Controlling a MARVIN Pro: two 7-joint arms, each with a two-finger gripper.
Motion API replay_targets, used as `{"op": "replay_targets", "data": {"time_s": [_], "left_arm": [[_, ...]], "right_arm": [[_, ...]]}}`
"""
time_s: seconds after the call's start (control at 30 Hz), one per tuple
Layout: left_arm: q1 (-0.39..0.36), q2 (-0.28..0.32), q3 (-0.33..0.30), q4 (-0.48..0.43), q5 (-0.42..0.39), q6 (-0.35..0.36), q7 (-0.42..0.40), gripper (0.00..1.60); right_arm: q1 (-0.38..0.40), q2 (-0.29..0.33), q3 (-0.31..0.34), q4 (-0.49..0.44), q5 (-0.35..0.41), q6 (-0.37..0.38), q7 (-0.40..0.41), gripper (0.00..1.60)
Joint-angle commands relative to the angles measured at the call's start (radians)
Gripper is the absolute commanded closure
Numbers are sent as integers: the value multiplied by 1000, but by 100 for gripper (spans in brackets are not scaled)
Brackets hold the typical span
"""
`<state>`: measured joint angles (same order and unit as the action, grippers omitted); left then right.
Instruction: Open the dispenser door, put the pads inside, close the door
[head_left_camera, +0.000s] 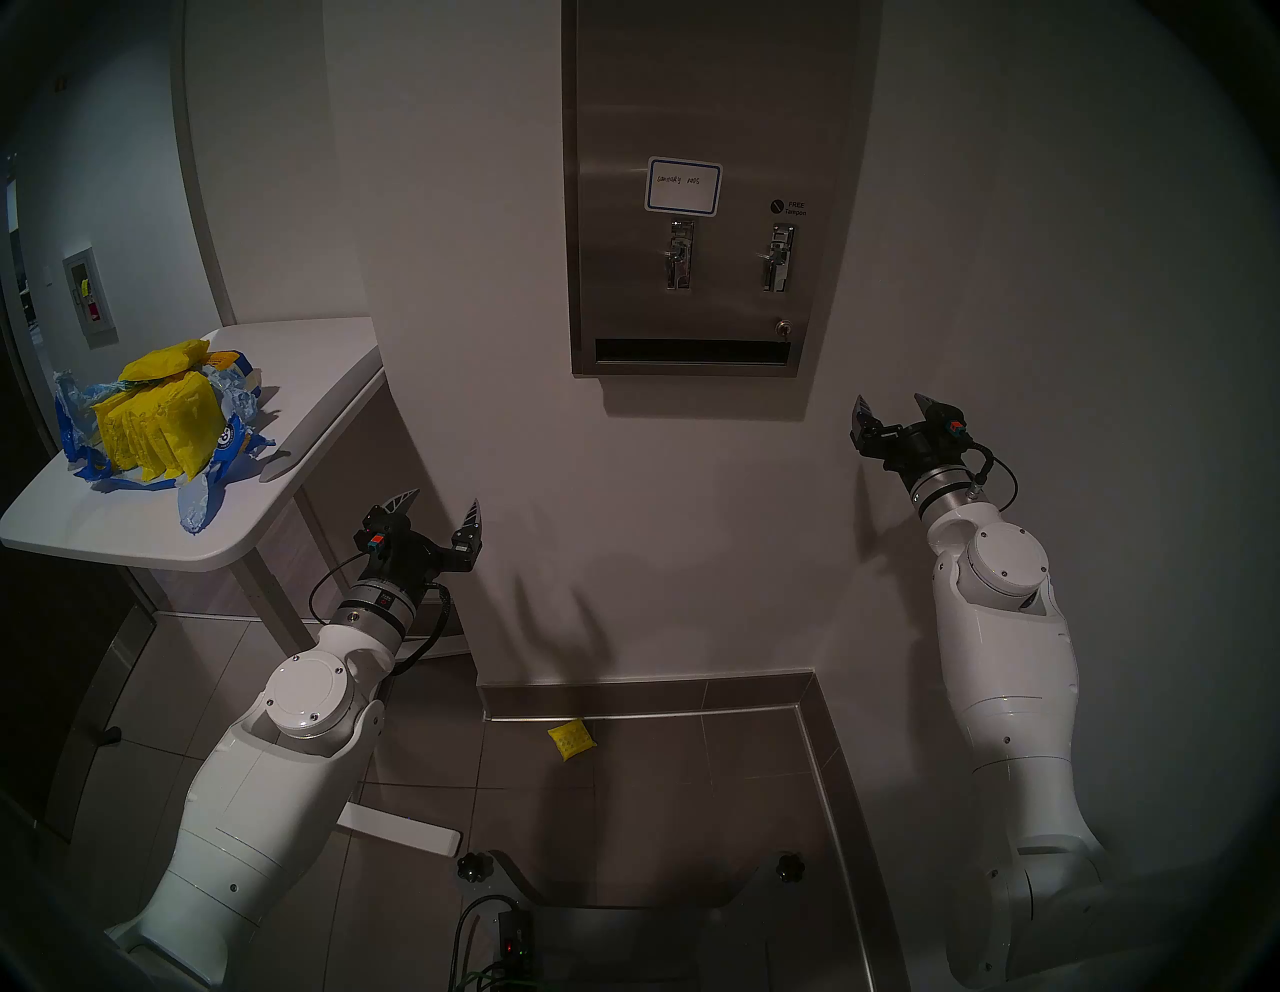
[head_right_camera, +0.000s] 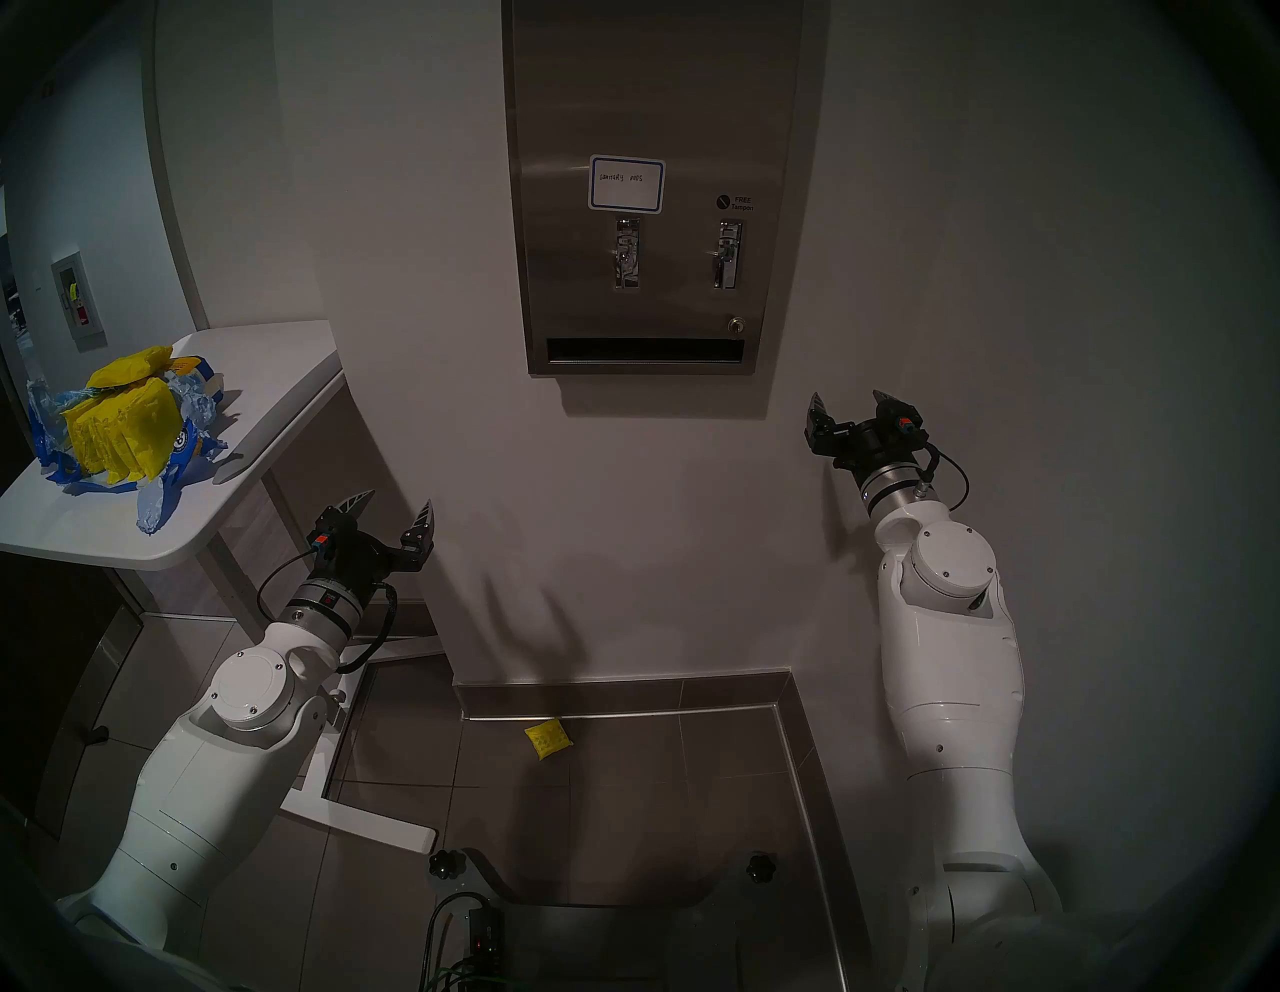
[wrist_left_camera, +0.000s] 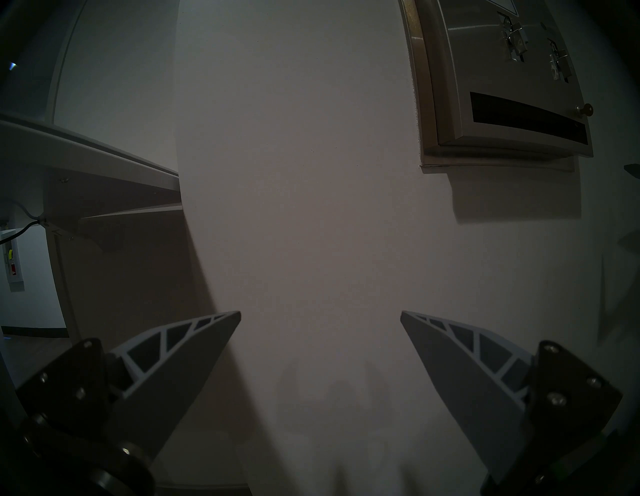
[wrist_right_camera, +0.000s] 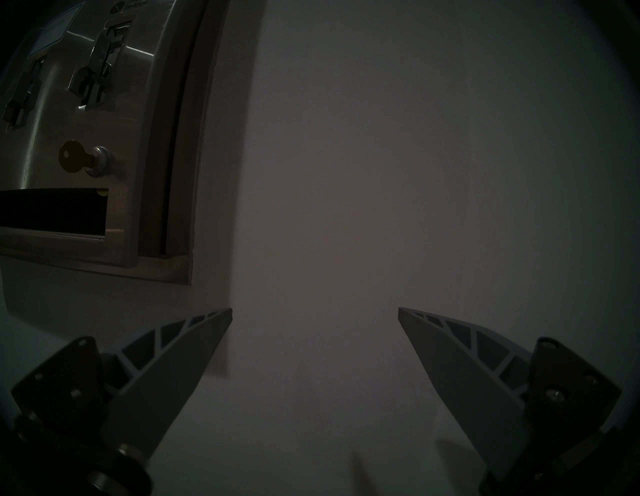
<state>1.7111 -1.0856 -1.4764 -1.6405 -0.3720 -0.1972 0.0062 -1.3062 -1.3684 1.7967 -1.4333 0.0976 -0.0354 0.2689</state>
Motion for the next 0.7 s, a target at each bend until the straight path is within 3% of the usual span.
{"op": "replay_targets", "data": {"time_s": [0.0, 0.33, 0.67], "left_arm": [[-22, 1, -8, -26, 0, -11, 0, 0], [-22, 1, -8, -24, 0, -9, 0, 0], [-22, 1, -8, -26, 0, -10, 0, 0]], "right_arm": [[71, 25, 2, -11, 9, -7, 18, 0], [130, 9, -36, -58, 34, 12, 61, 0], [86, 3, -58, -166, 56, 101, 83, 0]]}}
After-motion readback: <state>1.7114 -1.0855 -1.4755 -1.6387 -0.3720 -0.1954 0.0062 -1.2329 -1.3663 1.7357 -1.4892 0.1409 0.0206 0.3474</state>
